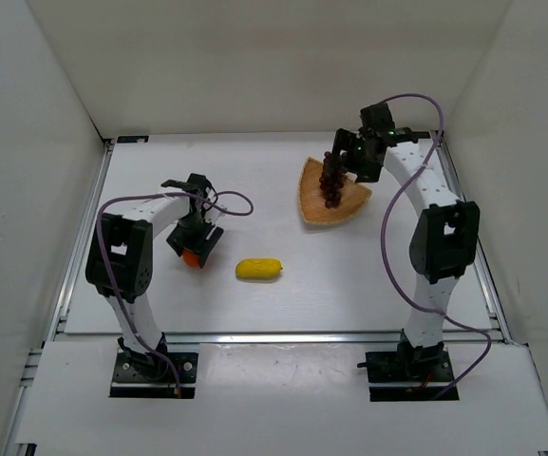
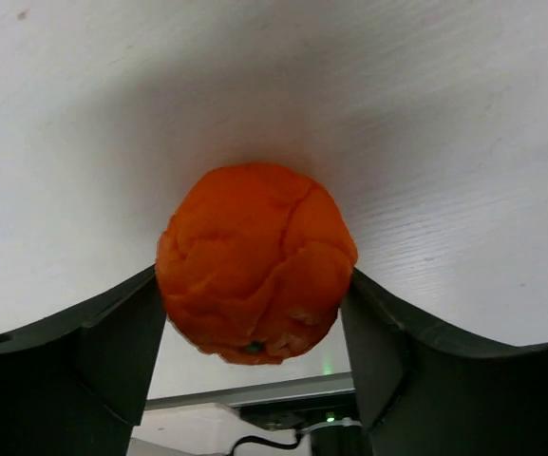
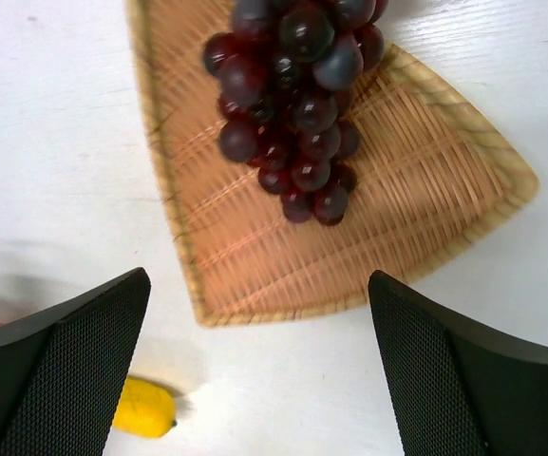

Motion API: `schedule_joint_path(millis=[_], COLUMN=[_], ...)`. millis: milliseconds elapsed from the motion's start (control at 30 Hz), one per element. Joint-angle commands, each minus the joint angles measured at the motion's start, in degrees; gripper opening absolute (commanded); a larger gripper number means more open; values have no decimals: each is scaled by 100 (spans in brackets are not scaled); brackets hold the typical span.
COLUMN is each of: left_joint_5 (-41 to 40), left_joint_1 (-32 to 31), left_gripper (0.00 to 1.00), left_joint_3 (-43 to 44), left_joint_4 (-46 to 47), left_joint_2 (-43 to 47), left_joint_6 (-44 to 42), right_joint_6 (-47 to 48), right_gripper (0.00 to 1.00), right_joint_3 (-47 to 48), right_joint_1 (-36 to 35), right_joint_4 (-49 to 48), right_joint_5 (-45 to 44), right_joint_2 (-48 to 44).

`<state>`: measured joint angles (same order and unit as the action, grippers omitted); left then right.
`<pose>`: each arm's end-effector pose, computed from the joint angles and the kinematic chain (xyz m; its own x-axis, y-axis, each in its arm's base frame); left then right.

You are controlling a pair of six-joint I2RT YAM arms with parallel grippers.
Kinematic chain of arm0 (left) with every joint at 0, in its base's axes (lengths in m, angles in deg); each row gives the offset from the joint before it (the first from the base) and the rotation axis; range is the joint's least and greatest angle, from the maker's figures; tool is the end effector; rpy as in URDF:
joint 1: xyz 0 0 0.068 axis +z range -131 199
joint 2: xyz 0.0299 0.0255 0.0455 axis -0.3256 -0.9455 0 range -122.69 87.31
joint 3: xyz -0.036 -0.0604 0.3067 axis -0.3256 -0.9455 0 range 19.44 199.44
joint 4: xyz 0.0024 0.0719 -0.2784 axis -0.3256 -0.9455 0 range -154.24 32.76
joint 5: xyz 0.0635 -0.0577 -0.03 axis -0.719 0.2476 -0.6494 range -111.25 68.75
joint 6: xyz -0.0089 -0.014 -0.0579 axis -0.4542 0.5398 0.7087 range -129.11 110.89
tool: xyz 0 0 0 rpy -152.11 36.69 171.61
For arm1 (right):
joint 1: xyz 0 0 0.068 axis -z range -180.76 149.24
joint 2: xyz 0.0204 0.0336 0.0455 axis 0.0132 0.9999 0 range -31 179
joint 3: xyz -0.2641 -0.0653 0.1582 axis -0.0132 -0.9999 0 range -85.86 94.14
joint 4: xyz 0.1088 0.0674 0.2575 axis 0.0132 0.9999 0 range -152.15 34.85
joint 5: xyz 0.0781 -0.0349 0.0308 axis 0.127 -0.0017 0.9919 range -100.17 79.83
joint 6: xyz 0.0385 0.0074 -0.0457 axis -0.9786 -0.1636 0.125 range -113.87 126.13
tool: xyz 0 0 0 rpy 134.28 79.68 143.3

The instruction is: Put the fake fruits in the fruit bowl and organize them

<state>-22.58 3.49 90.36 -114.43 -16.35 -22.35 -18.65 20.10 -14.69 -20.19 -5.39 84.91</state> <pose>0.3417 -0.0939 0.1963 -0.8768 0.4808 0.0040 0.4808 0.8765 0.0228 0.4904 0.1256 0.3085 -0.8151 0.2282 -0.5325 0.0572 0.9464 0.3180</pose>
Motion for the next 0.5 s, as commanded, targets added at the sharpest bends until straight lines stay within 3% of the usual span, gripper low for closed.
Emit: schedule_joint_path(millis=[0,200,367,467], left_joint_5=[-114,0,0,-123], left_joint_1=[-22,-22,-215,-593], left_gripper=[78,39,38,38], left_joint_3=[203,379,1002,1880], left_joint_4=[-3,-3,-406,-583], left_joint_2=[-75,-146,29,-101], left_joint_6=[-12,40,40,-91], right_joint_6=[157,157,26,-141], right_gripper=[100,100,100,100], right_joint_3=[-196,-1005,-1901,-2525], right_joint_1=[13,13,13,127], right_joint_4=[32,-90,-284,-433], right_joint_5=[-195,-495,-811,-890], right_joint_2=[-1042,-2150,-2916,-3329])
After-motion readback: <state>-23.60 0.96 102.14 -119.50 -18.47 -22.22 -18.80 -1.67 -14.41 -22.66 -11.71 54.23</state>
